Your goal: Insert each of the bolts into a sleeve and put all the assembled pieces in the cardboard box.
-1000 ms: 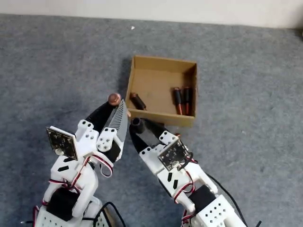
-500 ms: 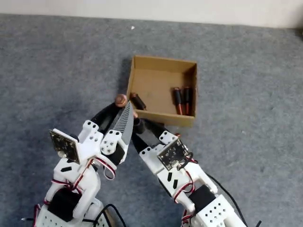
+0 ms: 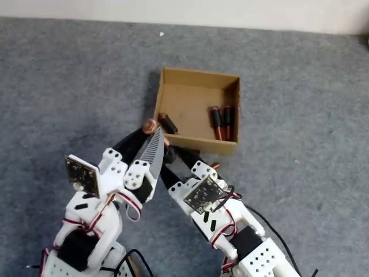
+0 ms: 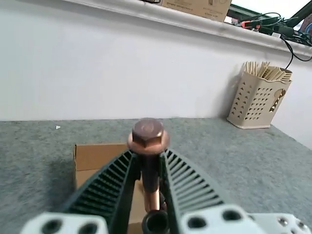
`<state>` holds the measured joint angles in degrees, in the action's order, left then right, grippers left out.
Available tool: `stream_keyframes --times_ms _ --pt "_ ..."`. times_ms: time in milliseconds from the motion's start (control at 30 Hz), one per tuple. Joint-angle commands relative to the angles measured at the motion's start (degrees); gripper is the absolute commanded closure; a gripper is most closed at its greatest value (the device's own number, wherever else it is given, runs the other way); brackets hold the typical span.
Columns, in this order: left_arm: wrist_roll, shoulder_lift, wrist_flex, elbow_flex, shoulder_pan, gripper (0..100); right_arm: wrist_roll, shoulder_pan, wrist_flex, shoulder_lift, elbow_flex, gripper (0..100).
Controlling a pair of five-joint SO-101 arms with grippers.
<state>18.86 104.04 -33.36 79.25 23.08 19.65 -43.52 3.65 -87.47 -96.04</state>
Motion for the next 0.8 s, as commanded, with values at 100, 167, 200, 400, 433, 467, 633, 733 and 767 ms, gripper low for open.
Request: stream_keyframes --times_ms 100,167,200,400,433,467,633,733,767 --pt "0.7 0.5 -5.0 -8.7 1.2 99 -2.6 2.7 0.0 -0.9 -7.3 99.4" --pt "0.7 0.5 -5.0 -8.8 1.2 99 -2.6 2.8 0.0 -0.9 -7.3 99.4" --pt "0.7 0.5 -5.0 -8.9 1.2 99 -2.6 2.8 0.0 -0.9 -7.3 99.4" --pt "0.7 0.5 -5.0 -8.5 1.2 99 -2.4 2.8 0.0 -0.9 -7.3 99.4" --pt "0.7 0.5 -5.0 -8.3 1.2 99 -2.4 2.8 0.0 -0.9 -7.3 99.4" --pt "0.7 0.4 -5.0 -8.1 1.3 99 -2.4 2.8 0.0 -0.9 -7.3 99.4" --pt "0.6 0.4 -5.0 -4.7 5.1 99 -2.3 2.9 0.0 -1.1 -7.3 99.4" --pt "0.6 0.4 -5.0 -3.3 5.5 99 -2.3 3.7 0.0 -1.2 -7.3 99.4" --pt "0.6 0.4 -5.0 -3.0 5.4 99 -2.3 4.3 0.0 -1.2 -7.3 99.4"
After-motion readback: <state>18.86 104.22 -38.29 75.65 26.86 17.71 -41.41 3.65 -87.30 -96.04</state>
